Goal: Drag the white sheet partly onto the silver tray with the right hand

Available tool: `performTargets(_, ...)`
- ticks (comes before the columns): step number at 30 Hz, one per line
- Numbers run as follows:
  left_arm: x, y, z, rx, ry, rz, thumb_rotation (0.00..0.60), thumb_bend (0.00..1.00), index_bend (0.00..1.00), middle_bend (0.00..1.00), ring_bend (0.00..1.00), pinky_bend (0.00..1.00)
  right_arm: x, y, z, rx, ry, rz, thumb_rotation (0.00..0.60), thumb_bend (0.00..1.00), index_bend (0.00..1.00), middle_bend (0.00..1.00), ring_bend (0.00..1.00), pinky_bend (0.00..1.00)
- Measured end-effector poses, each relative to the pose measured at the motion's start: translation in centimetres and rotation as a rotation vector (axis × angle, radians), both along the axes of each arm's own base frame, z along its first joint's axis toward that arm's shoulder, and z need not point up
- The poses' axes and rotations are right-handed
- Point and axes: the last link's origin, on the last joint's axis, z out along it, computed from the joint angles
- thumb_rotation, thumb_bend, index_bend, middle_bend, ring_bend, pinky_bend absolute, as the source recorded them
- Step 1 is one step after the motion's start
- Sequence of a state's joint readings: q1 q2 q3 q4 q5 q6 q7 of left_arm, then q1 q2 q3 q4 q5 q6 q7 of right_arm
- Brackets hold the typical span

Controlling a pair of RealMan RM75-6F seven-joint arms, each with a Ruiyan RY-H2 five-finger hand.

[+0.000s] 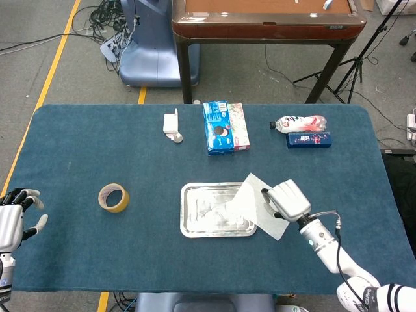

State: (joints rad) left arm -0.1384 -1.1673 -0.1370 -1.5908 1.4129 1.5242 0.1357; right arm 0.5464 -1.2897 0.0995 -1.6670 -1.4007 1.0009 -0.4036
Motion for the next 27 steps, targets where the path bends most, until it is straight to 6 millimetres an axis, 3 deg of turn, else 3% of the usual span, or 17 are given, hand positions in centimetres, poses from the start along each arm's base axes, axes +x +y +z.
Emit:
performTargets(6,-0.1,0.0,0.1,0.002,-0.002,0.003,0.6,0.25,0.56,0.36,0.23,0.32,1.0,-1.0,-0.4,0.061,0.107,0.011,0.6,0.99,0.11,1.0,0.95,0.96)
performTargets(10,-0.1,0.0,0.1,0.003,-0.005,0.005,0.6,0.25,0.56,0.36,0.23,0.32,1.6,-1.5,-0.7,0.078,0.16,0.021,0.6,1.0,0.01,1.0,0.94,0.94)
performTargets(18,-0.2,-0.1,0.3,0.008,-0.01,0.005,0.6,0.25,0.56,0.36,0.23,0.32,2.6,-1.9,-1.2,0.099,0.209,0.023,0.6,0.99,0.0,1.0,0.91,0.91)
performTargets(20,-0.2,-0.1,0.3,0.009,-0.01,0.004,0.6,0.25,0.56,0.36,0.23,0.32,2.7,-1.8,-1.3,0.1,0.211,0.021,0.6,0.88,0.0,1.0,0.91,0.91)
performTargets(22,-0.2,-0.1,0.4,0.01,-0.011,0.004,0.6,0.25,0.56,0.36,0.23,0.32,2.7,-1.8,-1.3,0.095,0.209,0.021,0.6,0.63,0.0,1.0,0.91,0.91)
performTargets(27,-0.2,-0.1,0.3,0.009,-0.01,0.004,0.6,0.25,0.56,0.36,0.23,0.32,2.5,-1.8,-1.3,0.077,0.21,0.024,0.6,0.14,0.0,1.0,0.91,0.91)
